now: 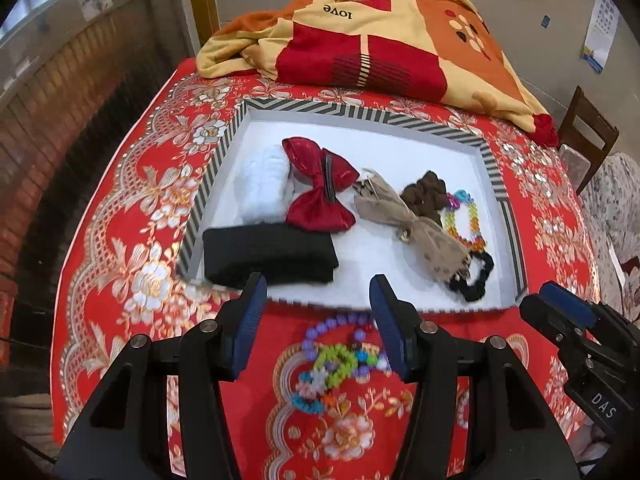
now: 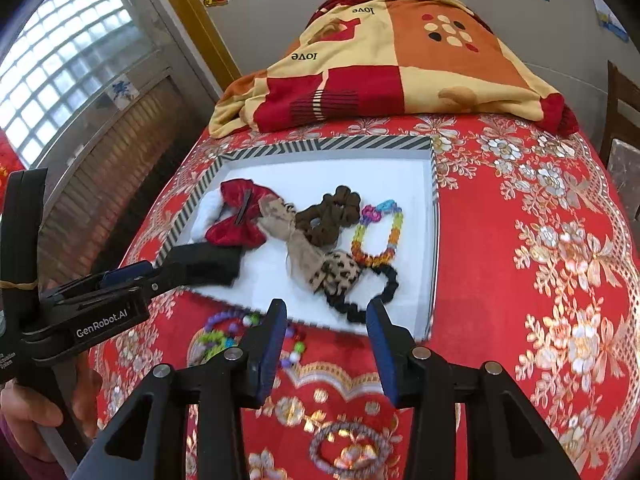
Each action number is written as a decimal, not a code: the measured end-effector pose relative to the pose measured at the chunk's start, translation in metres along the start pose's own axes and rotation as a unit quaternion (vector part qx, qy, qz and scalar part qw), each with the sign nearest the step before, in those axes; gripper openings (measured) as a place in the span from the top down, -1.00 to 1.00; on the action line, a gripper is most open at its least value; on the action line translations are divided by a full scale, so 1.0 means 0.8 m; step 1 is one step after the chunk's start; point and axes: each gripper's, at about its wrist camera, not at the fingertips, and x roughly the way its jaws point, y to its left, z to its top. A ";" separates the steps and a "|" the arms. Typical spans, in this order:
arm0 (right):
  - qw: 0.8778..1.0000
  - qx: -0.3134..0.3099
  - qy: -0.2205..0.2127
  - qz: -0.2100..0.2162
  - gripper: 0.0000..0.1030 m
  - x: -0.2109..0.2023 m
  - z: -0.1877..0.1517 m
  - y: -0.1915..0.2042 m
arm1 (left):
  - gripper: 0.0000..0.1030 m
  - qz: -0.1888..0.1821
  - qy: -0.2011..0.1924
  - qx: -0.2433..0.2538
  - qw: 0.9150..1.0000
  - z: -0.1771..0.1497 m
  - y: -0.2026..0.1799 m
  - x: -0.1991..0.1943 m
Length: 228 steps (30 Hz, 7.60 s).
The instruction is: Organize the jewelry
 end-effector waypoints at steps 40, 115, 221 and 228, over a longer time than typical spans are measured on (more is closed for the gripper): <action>0.999 -0.039 0.006 0.006 0.03 -0.082 -0.099 0.020 | -0.04 0.026 -0.029 -0.012 0.999 -0.117 -0.017 -0.085; 0.997 -0.041 0.060 -0.024 0.03 0.099 -0.051 0.028 | -0.04 -0.009 0.080 -0.050 0.995 -0.107 0.080 0.020; 0.996 -0.006 0.047 -0.074 0.84 0.151 0.166 -0.086 | 0.63 -0.043 0.042 0.016 0.998 0.176 -0.024 0.174; 0.998 0.002 0.044 -0.051 0.29 0.145 0.164 -0.084 | 0.59 -0.034 0.047 0.007 0.998 0.174 -0.019 0.178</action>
